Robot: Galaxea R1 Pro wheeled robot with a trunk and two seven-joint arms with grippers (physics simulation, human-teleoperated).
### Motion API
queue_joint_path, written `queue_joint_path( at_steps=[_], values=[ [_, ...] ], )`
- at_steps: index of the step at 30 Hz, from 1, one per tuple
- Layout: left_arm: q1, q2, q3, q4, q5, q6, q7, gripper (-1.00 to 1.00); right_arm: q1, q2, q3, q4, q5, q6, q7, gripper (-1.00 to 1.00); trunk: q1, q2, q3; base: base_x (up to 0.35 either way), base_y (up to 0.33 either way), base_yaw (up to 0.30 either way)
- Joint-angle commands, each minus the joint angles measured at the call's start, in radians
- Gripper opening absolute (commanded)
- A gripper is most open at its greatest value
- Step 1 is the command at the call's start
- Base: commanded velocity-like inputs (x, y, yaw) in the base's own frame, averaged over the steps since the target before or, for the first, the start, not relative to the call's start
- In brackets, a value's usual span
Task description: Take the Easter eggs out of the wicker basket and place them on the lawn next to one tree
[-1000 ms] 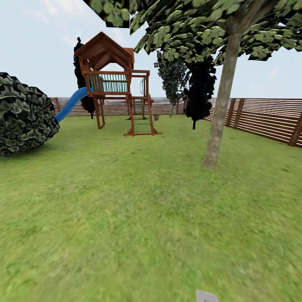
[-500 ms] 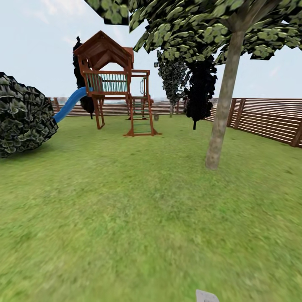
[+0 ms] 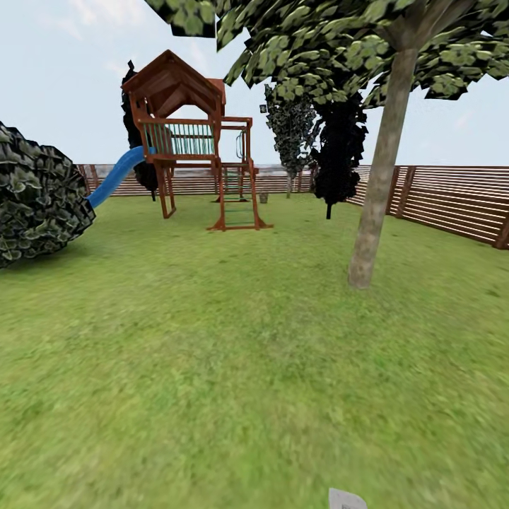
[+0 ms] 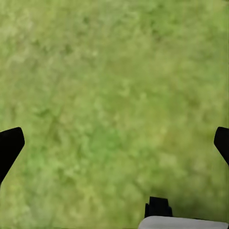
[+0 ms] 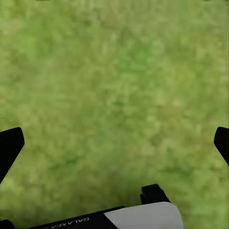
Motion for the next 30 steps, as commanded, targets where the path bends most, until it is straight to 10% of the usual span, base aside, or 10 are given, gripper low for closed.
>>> queue_joint_path(
  at_steps=[1, 30],
  values=[
    [-0.001, 0.000, -0.002, 0.001, -0.001, -0.003, 0.003, 1.00, 0.000, 0.002, -0.001, -0.002, -0.005, 0.005, -0.004, 1.00, 0.000, -0.001, -0.001, 0.213, 0.000, 0.000],
    [-0.001, 0.001, -0.002, 0.001, -0.001, -0.003, 0.003, 1.00, 0.000, 0.008, -0.001, -0.003, 0.000, 0.005, -0.004, 1.00, 0.000, -0.001, -0.001, 0.211, 0.000, 0.000]
  ],
)
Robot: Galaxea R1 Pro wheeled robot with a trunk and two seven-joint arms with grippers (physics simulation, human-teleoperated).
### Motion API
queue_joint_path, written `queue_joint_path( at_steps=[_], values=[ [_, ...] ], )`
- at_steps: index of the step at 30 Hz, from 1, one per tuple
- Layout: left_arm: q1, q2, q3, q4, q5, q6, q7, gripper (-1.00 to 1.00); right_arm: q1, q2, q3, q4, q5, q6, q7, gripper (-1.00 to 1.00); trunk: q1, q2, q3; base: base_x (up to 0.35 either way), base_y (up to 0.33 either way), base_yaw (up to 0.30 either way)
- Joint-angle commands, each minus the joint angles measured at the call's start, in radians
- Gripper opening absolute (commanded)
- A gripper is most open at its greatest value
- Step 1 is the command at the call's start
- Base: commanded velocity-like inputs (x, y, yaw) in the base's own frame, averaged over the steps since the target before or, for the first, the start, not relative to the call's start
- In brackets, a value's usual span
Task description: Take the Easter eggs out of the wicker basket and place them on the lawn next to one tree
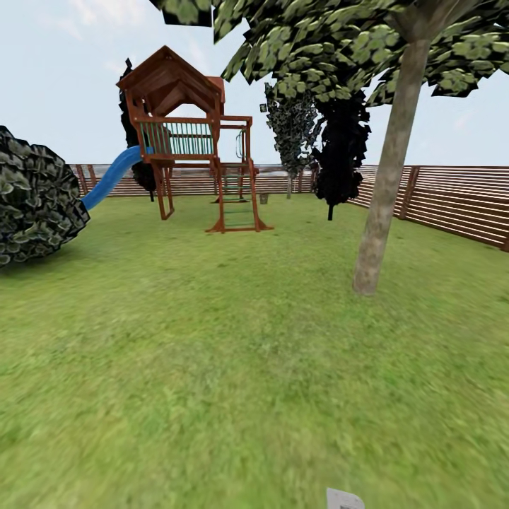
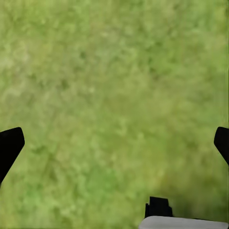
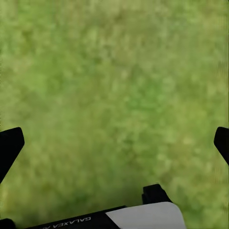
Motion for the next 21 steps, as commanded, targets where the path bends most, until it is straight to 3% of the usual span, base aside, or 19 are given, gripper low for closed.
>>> queue_joint_path(
  at_steps=[1, 21],
  values=[
    [-0.001, 0.000, -0.002, 0.001, -0.001, -0.003, 0.003, 1.00, 0.000, 0.000, -0.001, -0.002, -0.006, 0.005, -0.004, 1.00, 0.000, -0.001, -0.001, 0.210, 0.000, 0.000],
    [-0.001, 0.001, -0.002, 0.001, -0.001, -0.003, 0.003, 1.00, 0.000, 0.000, -0.001, -0.002, -0.006, 0.005, -0.004, 1.00, 0.000, -0.001, -0.001, 0.232, 0.000, 0.000]
  ],
)
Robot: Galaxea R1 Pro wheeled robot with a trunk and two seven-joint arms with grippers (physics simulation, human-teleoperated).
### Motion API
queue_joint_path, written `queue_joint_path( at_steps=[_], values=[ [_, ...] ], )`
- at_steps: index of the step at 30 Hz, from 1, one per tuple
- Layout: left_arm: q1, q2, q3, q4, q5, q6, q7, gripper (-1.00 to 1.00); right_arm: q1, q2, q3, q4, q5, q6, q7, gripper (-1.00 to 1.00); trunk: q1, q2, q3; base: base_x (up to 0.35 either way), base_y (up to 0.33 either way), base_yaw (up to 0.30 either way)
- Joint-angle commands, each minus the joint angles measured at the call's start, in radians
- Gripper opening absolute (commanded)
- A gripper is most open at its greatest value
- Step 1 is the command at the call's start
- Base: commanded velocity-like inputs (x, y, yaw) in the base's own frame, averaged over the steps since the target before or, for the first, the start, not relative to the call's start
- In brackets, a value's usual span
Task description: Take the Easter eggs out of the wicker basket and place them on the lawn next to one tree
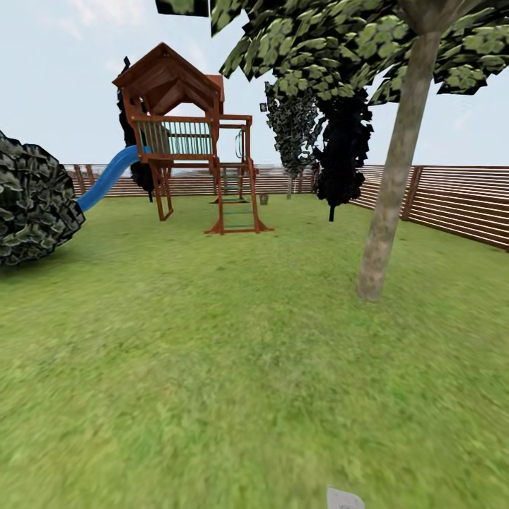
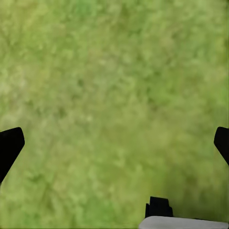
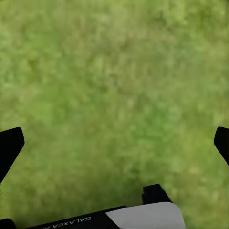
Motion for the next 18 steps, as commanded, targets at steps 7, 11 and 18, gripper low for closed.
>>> queue_joint_path(
  at_steps=[7, 11, 18],
  values=[
    [-0.001, -0.001, -0.002, 0.001, -0.001, -0.003, 0.003, 1.00, 0.000, 0.000, -0.001, -0.002, -0.006, 0.005, -0.004, 1.00, 0.001, -0.001, -0.001, 0.253, 0.000, 0.000],
    [-0.001, -0.001, -0.002, 0.001, -0.001, -0.003, 0.003, 1.00, 0.000, 0.002, -0.001, -0.002, -0.005, 0.003, -0.004, 1.00, 0.001, -0.001, -0.001, 0.253, 0.000, 0.000],
    [-0.001, 0.001, -0.002, 0.001, -0.002, -0.003, 0.003, 1.00, 0.000, 0.004, -0.001, -0.002, -0.005, 0.000, -0.004, 1.00, 0.001, -0.001, -0.001, 0.253, 0.000, 0.000]
  ],
)
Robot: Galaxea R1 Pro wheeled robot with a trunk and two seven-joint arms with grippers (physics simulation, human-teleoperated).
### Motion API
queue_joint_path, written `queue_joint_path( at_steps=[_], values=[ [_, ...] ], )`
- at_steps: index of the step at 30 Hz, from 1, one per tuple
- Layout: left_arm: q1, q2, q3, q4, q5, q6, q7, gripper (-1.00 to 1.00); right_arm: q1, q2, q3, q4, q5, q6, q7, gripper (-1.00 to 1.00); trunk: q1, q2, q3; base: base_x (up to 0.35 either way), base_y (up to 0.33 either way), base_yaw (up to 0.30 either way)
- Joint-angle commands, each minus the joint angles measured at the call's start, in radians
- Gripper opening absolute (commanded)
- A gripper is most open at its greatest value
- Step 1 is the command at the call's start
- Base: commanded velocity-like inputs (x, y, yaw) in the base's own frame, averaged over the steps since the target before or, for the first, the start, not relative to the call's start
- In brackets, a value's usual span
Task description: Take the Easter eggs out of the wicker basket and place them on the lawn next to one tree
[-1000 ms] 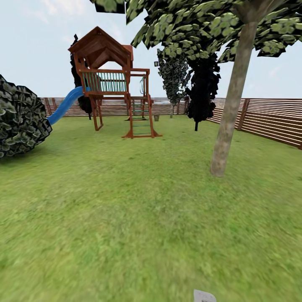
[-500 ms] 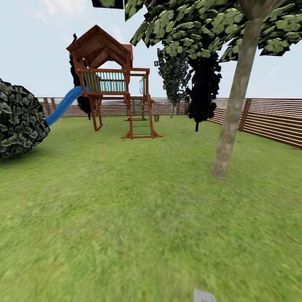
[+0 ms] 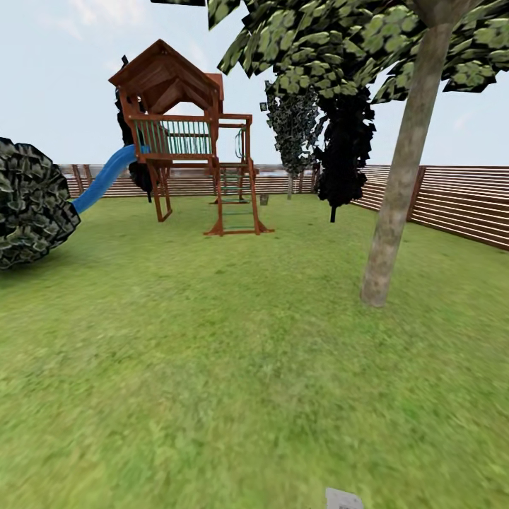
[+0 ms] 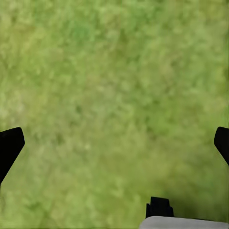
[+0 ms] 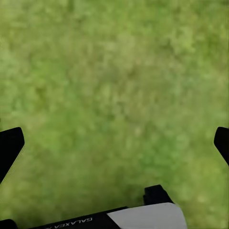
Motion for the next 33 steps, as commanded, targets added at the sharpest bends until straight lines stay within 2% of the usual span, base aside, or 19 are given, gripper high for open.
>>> queue_joint_path(
  at_steps=[1, 9, 33],
  values=[
    [-0.001, 0.000, -0.002, 0.001, -0.001, -0.003, 0.003, 1.00, 0.000, 0.001, -0.001, -0.002, -0.006, 0.004, -0.004, 1.00, 0.001, -0.001, -0.001, 0.253, 0.000, 0.000],
    [-0.001, -0.001, -0.002, 0.001, -0.002, -0.003, 0.003, 1.00, 0.000, 0.003, -0.001, -0.002, -0.007, -0.021, -0.004, 1.00, 0.001, -0.001, -0.001, 0.252, 0.000, 0.000],
    [-0.001, -0.001, -0.003, 0.001, -0.003, -0.003, 0.003, 1.00, 0.001, 0.002, -0.002, -0.002, -0.010, -0.030, -0.004, 1.00, 0.001, -0.001, -0.001, 0.251, 0.000, 0.000]
  ],
)
